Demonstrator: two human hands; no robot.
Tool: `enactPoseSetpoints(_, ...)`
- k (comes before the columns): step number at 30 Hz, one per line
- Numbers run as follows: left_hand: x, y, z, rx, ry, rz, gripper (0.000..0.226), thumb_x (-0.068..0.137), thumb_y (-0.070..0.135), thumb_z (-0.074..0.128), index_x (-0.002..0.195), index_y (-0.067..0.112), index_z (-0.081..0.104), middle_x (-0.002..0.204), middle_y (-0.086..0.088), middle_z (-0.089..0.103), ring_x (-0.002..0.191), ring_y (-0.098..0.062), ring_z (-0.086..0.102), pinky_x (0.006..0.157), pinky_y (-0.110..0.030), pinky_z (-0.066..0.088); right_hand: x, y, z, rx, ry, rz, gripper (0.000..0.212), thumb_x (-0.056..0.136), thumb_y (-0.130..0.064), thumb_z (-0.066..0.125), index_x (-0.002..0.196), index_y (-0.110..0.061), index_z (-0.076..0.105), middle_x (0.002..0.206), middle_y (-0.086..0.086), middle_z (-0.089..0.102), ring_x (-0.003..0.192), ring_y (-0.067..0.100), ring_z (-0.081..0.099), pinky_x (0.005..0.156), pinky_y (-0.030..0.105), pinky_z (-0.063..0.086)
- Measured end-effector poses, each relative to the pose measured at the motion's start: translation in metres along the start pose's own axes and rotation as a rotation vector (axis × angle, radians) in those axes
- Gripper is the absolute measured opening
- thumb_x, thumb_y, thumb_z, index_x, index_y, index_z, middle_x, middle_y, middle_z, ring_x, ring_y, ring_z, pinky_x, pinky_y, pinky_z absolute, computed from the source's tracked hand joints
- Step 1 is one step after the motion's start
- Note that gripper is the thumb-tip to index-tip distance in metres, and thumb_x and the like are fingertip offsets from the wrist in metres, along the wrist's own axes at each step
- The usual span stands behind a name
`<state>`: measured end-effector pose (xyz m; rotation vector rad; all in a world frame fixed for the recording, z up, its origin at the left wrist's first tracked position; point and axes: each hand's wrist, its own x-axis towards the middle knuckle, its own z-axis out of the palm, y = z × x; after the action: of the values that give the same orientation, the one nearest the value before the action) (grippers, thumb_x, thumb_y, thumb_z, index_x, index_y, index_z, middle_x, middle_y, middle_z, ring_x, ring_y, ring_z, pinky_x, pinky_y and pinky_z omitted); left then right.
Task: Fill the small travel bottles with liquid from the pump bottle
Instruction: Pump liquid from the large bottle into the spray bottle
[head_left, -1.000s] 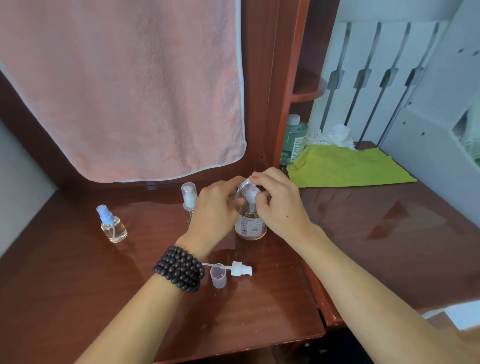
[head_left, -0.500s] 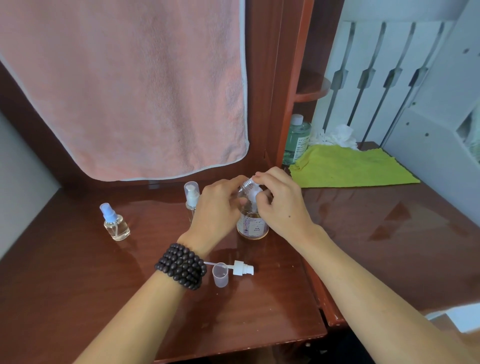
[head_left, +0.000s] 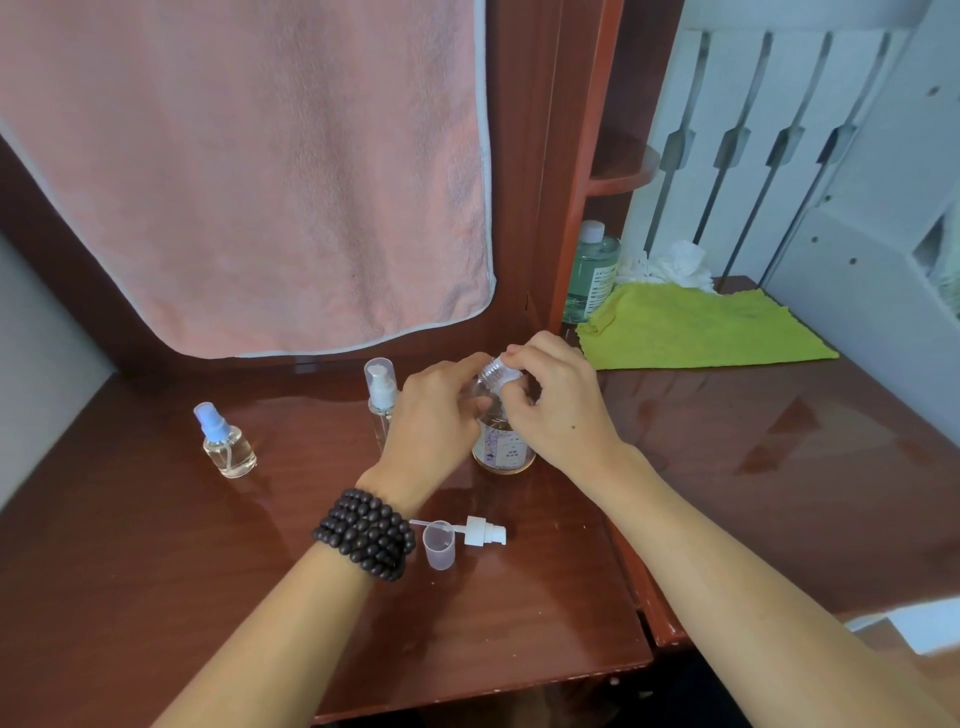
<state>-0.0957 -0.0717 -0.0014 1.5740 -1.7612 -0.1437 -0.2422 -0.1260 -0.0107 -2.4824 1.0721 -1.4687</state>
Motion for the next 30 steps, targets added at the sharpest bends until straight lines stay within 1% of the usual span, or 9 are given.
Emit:
enactPoseSetpoints(2, 0.002, 0.002, -0.004, -0.008, -0.002, 0.010, 0.035, 0.084, 0.005, 0.069, 0.113, 0.025, 0.066, 0.079, 0.000, 0.064, 0.078, -0.017, 0.057, 0.076, -0.032, 0.043, -0.001, -0.001, -0.002, 0.020, 0.042, -0.007, 0.023, 0.077, 0.002, 0.059, 0.095, -0.001, 0.074, 0.090, 0.008, 0.066, 0.094, 0.022, 0.069, 0.079, 0.046, 0.053)
enactPoseSetpoints(4, 0.003, 0.004, -0.007, -0.016, -0.002, 0.017, 0.037, 0.085, 0.006, 0.069, 0.115, 0.026, 0.066, 0.082, 0.000, 0.066, 0.081, -0.017, 0.059, 0.076, -0.030, 0.042, -0.001, -0.002, -0.005, 0.033, 0.078, -0.007, 0.021, 0.079, 0.000, 0.061, 0.094, -0.002, 0.075, 0.092, 0.007, 0.068, 0.096, 0.017, 0.068, 0.080, 0.046, 0.053)
enactPoseSetpoints(8, 0.002, 0.005, -0.008, -0.028, 0.011, 0.021, 0.039, 0.085, 0.004, 0.069, 0.118, 0.024, 0.067, 0.083, -0.003, 0.067, 0.082, -0.018, 0.060, 0.077, -0.030, 0.043, 0.000, 0.001, -0.004, 0.046, 0.061, -0.007, 0.019, 0.083, -0.006, 0.061, 0.095, -0.004, 0.076, 0.093, 0.007, 0.068, 0.096, 0.017, 0.068, 0.080, 0.047, 0.053)
enactPoseSetpoints(11, 0.002, 0.003, -0.005, -0.014, 0.012, 0.020, 0.037, 0.084, 0.004, 0.070, 0.115, 0.023, 0.067, 0.081, -0.002, 0.065, 0.079, -0.019, 0.058, 0.075, -0.037, 0.048, 0.001, 0.002, -0.003, 0.053, 0.020, 0.017, 0.024, 0.088, -0.016, 0.055, 0.092, -0.003, 0.075, 0.088, 0.006, 0.066, 0.091, 0.019, 0.068, 0.079, 0.048, 0.052)
enactPoseSetpoints(14, 0.000, 0.000, 0.000, 0.004, 0.000, 0.014, 0.033, 0.083, 0.003, 0.068, 0.109, 0.023, 0.066, 0.076, 0.000, 0.062, 0.074, -0.018, 0.056, 0.073, -0.040, 0.048, -0.001, 0.000, -0.002, 0.041, -0.005, 0.015, 0.029, 0.091, -0.019, 0.052, 0.087, -0.001, 0.074, 0.083, 0.006, 0.063, 0.081, 0.021, 0.065, 0.076, 0.047, 0.051)
enactPoseSetpoints(17, -0.002, -0.001, 0.002, -0.006, -0.009, 0.009, 0.030, 0.083, 0.003, 0.067, 0.106, 0.022, 0.065, 0.076, 0.000, 0.062, 0.074, -0.018, 0.057, 0.073, -0.040, 0.048, -0.001, -0.001, -0.002, 0.035, -0.013, 0.037, 0.031, 0.090, -0.022, 0.051, 0.085, -0.002, 0.073, 0.081, 0.006, 0.062, 0.079, 0.022, 0.064, 0.074, 0.047, 0.050)
enactPoseSetpoints(21, 0.003, 0.002, -0.007, -0.002, -0.019, 0.019, 0.034, 0.083, 0.007, 0.069, 0.110, 0.026, 0.066, 0.078, 0.002, 0.064, 0.078, -0.017, 0.057, 0.075, -0.034, 0.045, 0.000, -0.001, -0.006, 0.090, 0.007, 0.027, 0.031, 0.094, -0.022, 0.050, 0.094, -0.002, 0.074, 0.090, 0.007, 0.065, 0.090, 0.018, 0.066, 0.079, 0.047, 0.051)
enactPoseSetpoints(24, 0.005, 0.004, -0.010, -0.011, -0.019, 0.027, 0.037, 0.082, 0.006, 0.069, 0.113, 0.026, 0.068, 0.078, 0.000, 0.065, 0.078, -0.016, 0.058, 0.073, -0.029, 0.041, 0.000, -0.001, -0.010, 0.124, 0.011, 0.014, 0.035, 0.097, -0.022, 0.045, 0.096, -0.002, 0.074, 0.093, 0.007, 0.066, 0.098, 0.014, 0.065, 0.084, 0.048, 0.051)
enactPoseSetpoints(30, 0.003, 0.001, -0.005, 0.006, -0.013, 0.023, 0.032, 0.083, 0.006, 0.069, 0.109, 0.025, 0.067, 0.075, 0.002, 0.063, 0.076, -0.017, 0.057, 0.073, -0.034, 0.044, 0.000, -0.001, -0.010, 0.128, -0.021, 0.035, 0.040, 0.098, -0.026, 0.042, 0.092, -0.003, 0.074, 0.089, 0.007, 0.065, 0.099, 0.014, 0.065, 0.085, 0.048, 0.050)
